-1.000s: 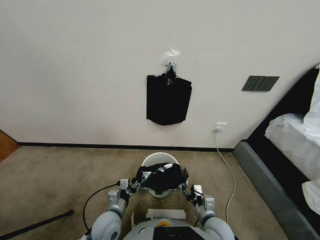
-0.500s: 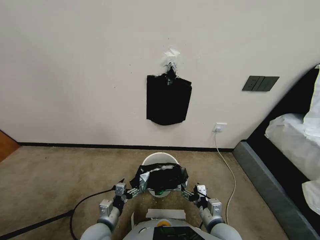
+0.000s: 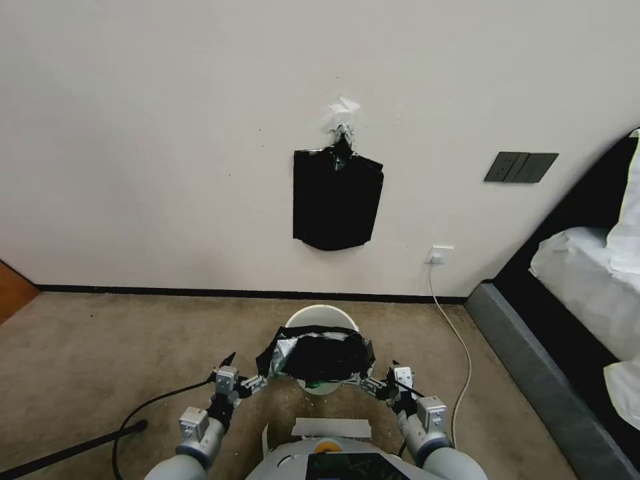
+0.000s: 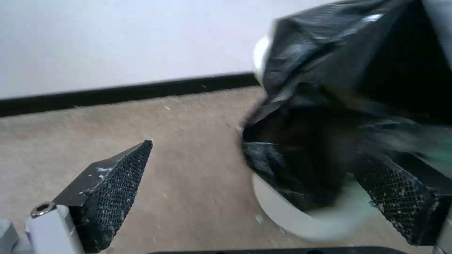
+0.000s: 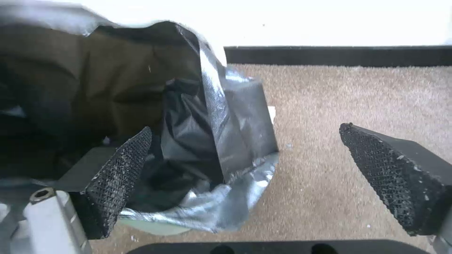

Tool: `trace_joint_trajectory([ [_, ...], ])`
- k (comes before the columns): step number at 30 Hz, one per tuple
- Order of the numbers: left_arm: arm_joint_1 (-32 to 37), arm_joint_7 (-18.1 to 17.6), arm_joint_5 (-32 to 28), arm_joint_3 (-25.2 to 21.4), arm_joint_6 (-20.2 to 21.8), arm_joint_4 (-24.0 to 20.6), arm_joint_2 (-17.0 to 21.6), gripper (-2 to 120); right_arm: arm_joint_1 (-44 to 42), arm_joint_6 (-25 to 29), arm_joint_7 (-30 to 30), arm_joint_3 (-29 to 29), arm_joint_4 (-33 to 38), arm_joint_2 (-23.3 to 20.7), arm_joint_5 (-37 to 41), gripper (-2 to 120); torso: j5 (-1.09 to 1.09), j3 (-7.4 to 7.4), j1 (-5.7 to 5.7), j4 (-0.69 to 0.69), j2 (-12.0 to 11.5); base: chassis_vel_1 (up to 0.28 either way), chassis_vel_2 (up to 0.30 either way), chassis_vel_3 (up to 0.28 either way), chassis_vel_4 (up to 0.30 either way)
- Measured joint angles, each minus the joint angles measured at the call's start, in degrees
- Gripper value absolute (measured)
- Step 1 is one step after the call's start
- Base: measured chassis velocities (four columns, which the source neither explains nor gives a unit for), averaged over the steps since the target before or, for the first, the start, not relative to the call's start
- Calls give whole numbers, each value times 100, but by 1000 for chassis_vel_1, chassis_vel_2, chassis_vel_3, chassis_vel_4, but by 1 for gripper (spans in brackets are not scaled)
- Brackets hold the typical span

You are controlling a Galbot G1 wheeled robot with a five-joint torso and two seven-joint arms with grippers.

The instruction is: Place a trash bag onto the trash bin.

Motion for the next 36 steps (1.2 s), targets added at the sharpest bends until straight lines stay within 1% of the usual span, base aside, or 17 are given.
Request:
trace_joint_trajectory([
  [8,202,288,-1,115,139,-27,41,100,-36,-11,2,16,87,12,-3,100,0,0,0,-1,0,0,0,0,0],
  [11,446,291,319,23,-264,-26,-100,100,-103,21,-133,76,180,-2,-110,100,0,0,0,-2,0,0,0,0,0],
  [12,446,291,319,23,-264,-26,-100,100,-103,21,-133,76,180,-2,-110,100,0,0,0,-2,0,0,0,0,0],
  [16,625,169,774,-87,-1059,-46,-663,100,-16,189,-641,197,359,-132,-267,100,1,0,0,-1,0,0,0,0,0],
  [17,625,169,774,-87,-1059,-46,-663,100,-16,189,-641,197,359,-132,-267,100,1,0,0,-1,0,0,0,0,0],
  [20,506,85,1015,-223,-1504,-108,-1186,100,330,196,-1194,384,465,-487,-43,100,1,0,0,0,0,0,0,0,0],
  [21,506,85,1015,-223,-1504,-108,-1186,100,330,196,-1194,384,465,-487,-43,100,1,0,0,0,0,0,0,0,0],
  [24,265,-23,1251,-394,-1584,-209,-1614,100,1163,-95,-1664,500,413,-1001,621,100,1,0,0,-1,0,0,0,0,0],
  [25,265,-23,1251,-394,-1584,-209,-1614,100,1163,-95,-1664,500,413,-1001,621,100,1,0,0,-1,0,0,0,0,0],
  [28,63,-69,1624,-474,-1527,-257,-1950,100,2581,-635,-2050,165,-153,-1492,1449,100,3,1,0,0,0,0,0,0,0],
  [29,63,-69,1624,-474,-1527,-257,-1950,100,2581,-635,-2050,165,-153,-1492,1449,100,3,1,0,0,0,0,0,0,0],
  [30,15,-73,1701,-471,-1502,-258,-1999,100,2906,-751,-2122,64,-303,-1557,1596,100,2,1,1,1,0,0,0,0,0],
  [31,-168,-76,1826,-393,-1407,-251,-2016,100,3603,-1032,-2342,-118,-658,-1686,1850,100,3,1,1,6,0,0,0,0,0],
  [32,-168,-76,1826,-393,-1407,-251,-2016,100,3603,-1032,-2342,-118,-658,-1686,1850,100,3,1,1,6,0,0,0,0,0],
  [34,-376,-75,1884,-261,-1289,-226,-1934,100,4009,-1252,-2565,-216,-959,-1790,1959,100,-2,1,1,0,0,0,0,0,0],
  [35,-435,-70,1960,-215,-1230,-222,-1905,100,4493,-1399,-2811,-549,-1319,-1878,2002,100,-5,1,1,-8,0,0,0,0,0],
  [36,-435,-70,1960,-215,-1230,-222,-1905,100,4493,-1399,-2811,-549,-1319,-1878,2002,100,-5,1,1,-8,0,0,0,0,0],
])
